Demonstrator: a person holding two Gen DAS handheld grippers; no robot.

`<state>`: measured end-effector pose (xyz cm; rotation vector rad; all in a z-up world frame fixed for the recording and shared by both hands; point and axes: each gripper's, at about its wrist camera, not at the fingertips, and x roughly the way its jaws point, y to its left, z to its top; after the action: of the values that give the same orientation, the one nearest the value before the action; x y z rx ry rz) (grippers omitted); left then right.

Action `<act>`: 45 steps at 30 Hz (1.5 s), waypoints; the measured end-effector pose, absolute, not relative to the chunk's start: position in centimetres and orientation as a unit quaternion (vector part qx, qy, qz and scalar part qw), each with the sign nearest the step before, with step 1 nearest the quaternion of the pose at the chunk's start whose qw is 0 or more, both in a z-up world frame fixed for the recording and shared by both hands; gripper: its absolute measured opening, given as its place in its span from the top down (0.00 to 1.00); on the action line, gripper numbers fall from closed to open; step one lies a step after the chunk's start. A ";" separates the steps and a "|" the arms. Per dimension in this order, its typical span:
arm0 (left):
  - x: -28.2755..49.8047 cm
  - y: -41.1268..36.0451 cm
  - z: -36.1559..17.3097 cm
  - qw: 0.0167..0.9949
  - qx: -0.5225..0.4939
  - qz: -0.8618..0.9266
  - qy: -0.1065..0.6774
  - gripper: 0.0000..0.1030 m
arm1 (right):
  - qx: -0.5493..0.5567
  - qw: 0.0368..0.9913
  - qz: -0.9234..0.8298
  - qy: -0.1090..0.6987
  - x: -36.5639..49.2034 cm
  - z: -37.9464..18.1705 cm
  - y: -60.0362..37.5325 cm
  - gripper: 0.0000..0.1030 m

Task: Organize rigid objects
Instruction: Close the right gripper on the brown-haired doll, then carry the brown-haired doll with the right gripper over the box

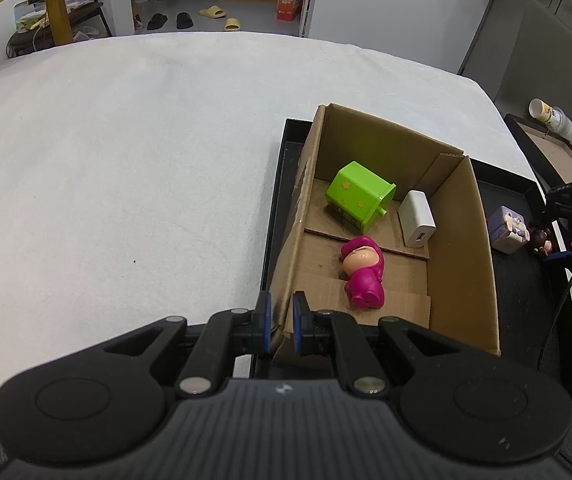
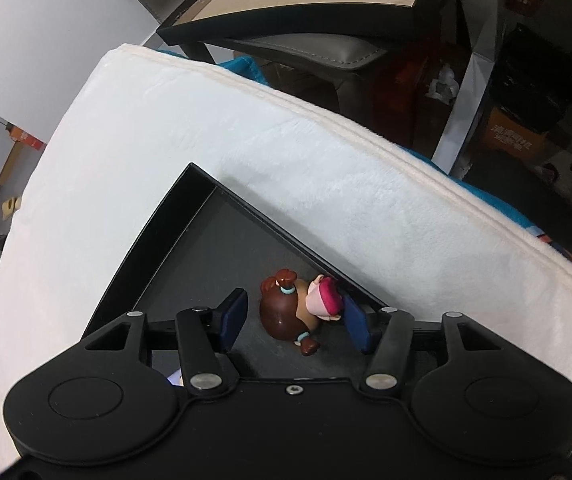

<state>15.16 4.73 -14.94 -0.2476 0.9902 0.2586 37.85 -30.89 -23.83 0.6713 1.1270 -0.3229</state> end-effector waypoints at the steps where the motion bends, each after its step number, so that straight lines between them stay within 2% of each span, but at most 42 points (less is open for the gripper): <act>1: 15.2 4.7 -14.9 0.865 -0.118 0.124 0.472 0.91 | 0.310 0.780 -0.151 0.522 37.9 -23.8 -30.8 0.49; 2: 15.2 4.8 -15.0 0.864 -0.118 0.124 0.473 0.91 | 0.309 0.780 -0.152 0.523 37.9 -23.7 -30.8 0.51; 3: 15.2 4.8 -15.0 0.864 -0.118 0.125 0.473 0.91 | 0.307 0.779 -0.157 0.523 37.8 -23.7 -30.8 0.57; 4: 15.2 4.8 -15.0 0.864 -0.118 0.126 0.474 0.91 | 0.309 0.778 -0.160 0.523 37.5 -23.7 -31.0 0.57; 12: 15.3 4.8 -15.1 0.863 -0.118 0.128 0.474 0.91 | 0.258 0.804 -0.123 0.521 36.3 -22.6 -30.3 0.57; 27: 15.1 4.8 -15.1 0.862 -0.123 0.136 0.473 0.91 | 0.251 0.823 -0.026 0.509 32.1 -18.9 -28.3 0.57; 45: 14.6 4.8 -14.1 0.865 -0.138 0.136 0.463 0.91 | 0.214 0.861 0.069 0.456 28.8 -12.6 -23.6 0.57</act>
<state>14.63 4.81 -14.10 -0.2894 0.9690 0.2845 28.82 -23.60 -12.59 0.4486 0.9569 0.1446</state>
